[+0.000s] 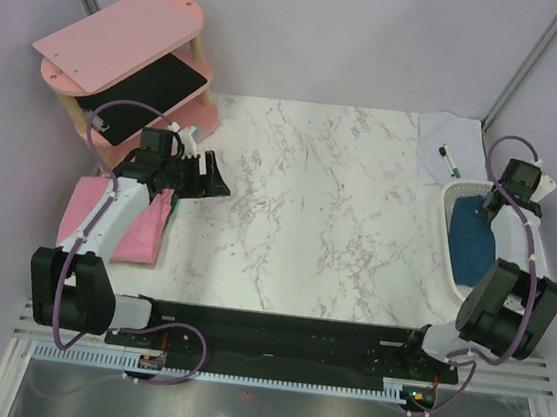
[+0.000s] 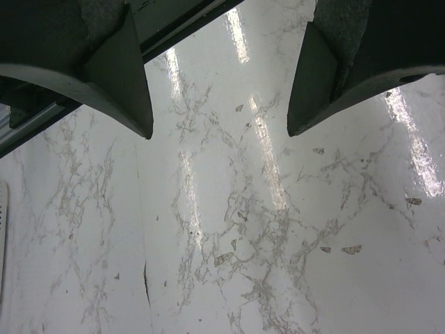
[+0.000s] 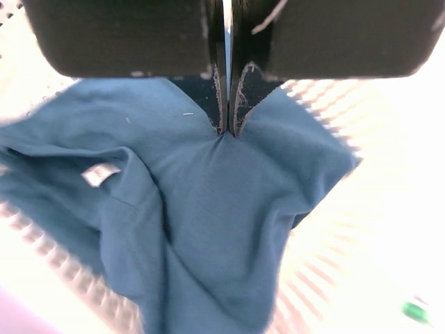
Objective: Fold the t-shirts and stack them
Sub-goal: Grab the tshirt from the pile, then move the tshirt to the center of the board
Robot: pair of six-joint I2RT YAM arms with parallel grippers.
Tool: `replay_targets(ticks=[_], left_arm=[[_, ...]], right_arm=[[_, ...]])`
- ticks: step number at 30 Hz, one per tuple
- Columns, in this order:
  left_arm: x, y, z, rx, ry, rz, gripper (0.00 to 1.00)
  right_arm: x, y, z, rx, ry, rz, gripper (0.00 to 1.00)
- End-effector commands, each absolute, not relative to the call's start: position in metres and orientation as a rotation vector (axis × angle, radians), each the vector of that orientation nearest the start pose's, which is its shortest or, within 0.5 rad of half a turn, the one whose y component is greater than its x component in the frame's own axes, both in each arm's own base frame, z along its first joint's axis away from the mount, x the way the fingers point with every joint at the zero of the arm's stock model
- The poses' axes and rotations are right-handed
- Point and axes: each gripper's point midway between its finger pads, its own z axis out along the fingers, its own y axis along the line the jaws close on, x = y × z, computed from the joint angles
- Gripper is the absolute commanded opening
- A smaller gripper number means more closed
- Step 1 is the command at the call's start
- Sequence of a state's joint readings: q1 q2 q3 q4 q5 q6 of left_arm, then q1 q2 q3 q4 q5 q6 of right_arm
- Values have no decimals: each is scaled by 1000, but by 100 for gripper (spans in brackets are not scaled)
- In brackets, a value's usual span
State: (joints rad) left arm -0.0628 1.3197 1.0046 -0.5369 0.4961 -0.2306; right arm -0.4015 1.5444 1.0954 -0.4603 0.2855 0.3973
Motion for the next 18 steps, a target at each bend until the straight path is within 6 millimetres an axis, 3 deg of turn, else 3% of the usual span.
replay_targets(ticks=[1, 5, 6, 8, 9, 11, 12, 14, 15, 17, 18], left_arm=[[321, -109, 157, 11, 2400, -721, 83], [320, -110, 154, 10, 2410, -722, 83], [320, -110, 155, 12, 2406, -724, 83], [320, -109, 155, 9, 2407, -719, 83], [321, -109, 156, 10, 2403, -716, 84], [321, -108, 156, 5, 2402, -706, 86], [321, -107, 156, 4, 2402, -704, 87], [322, -106, 158, 2, 2396, -691, 89], [322, -105, 158, 1, 2396, -689, 90], [322, -104, 158, -2, 2394, -679, 91], [322, -104, 157, -4, 2398, -678, 91]], right_arm=[[365, -170, 202, 919, 2002, -294, 0], [379, -138, 239, 781, 1990, -261, 0], [389, -119, 261, 712, 1964, -229, 0], [395, -98, 286, 616, 1942, -217, 0], [402, -70, 310, 531, 1910, -165, 0], [404, -44, 331, 439, 1901, -133, 0], [409, -13, 349, 355, 1882, -70, 0], [409, 15, 358, 280, 1892, -18, 0], [410, 48, 364, 179, 1899, 59, 0], [408, 79, 362, 105, 1914, 115, 0], [404, 116, 355, -3, 1937, 197, 0]])
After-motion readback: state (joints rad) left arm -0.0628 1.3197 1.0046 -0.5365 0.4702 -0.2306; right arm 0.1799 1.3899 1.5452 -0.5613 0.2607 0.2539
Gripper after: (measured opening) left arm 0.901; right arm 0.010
